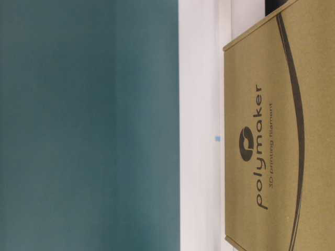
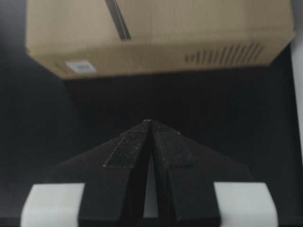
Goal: Place the cardboard box on the stand after clamping it between your arms.
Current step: 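Move both grippers inward to the left and right sides of the box, then press both grippers against the box sides to clamp it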
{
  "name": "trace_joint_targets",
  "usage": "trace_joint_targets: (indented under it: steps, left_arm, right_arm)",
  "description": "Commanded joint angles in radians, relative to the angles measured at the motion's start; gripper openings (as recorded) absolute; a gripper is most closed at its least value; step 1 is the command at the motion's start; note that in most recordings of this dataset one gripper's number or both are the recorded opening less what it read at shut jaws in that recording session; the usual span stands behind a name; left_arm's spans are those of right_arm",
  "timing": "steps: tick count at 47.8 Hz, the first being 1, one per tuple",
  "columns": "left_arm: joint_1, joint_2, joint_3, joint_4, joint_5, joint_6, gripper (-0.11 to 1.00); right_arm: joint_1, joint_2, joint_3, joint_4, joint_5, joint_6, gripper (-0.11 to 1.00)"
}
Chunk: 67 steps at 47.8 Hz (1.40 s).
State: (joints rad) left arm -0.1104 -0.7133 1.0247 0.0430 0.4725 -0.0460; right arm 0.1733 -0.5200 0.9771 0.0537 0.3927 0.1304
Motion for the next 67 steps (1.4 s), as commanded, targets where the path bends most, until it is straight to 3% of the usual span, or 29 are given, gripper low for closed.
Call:
trace_joint_targets:
  steps: [1,18,21,24,28,34,38,41,47,67]
  left_arm:
    - [-0.020,0.071,-0.041,0.003,0.018,-0.003,0.00]
    - [-0.034,0.334,-0.144,0.003,0.075,-0.014,0.00]
    - [-0.034,0.360,-0.153,0.003,0.069,-0.014,0.01]
    - [-0.034,0.388,-0.163,0.003,0.048,-0.014,0.04]
    - [-0.034,0.416,-0.164,0.003,0.023,-0.017,0.20]
    - [-0.034,0.462,-0.169,0.003,0.000,-0.028,0.59]
    - [-0.031,0.483,-0.178,0.003,-0.028,-0.035,0.80]
    - [-0.031,0.503,-0.186,0.003,-0.055,-0.035,0.87]
    - [-0.031,0.545,-0.195,0.003,-0.104,-0.037,0.80]
    - [-0.026,0.660,-0.262,0.003,-0.146,-0.028,0.82]
  right_arm:
    - [0.005,0.058,-0.028,0.002,0.041,0.012,0.00]
    - [0.005,0.212,-0.069,0.002,0.078,0.012,0.01]
    - [0.005,0.245,-0.077,0.002,0.071,0.014,0.05]
    - [0.005,0.275,-0.084,0.002,0.067,0.014,0.16]
    - [0.005,0.308,-0.097,0.002,0.066,0.014,0.35]
    - [0.005,0.348,-0.110,0.002,0.048,0.012,0.70]
    - [0.005,0.362,-0.112,-0.011,0.011,0.009,0.82]
    - [0.005,0.374,-0.114,-0.025,-0.025,0.011,0.82]
    - [0.002,0.417,-0.115,-0.026,-0.078,0.012,0.79]
    - [-0.011,0.575,-0.215,-0.028,-0.150,0.006,0.79]
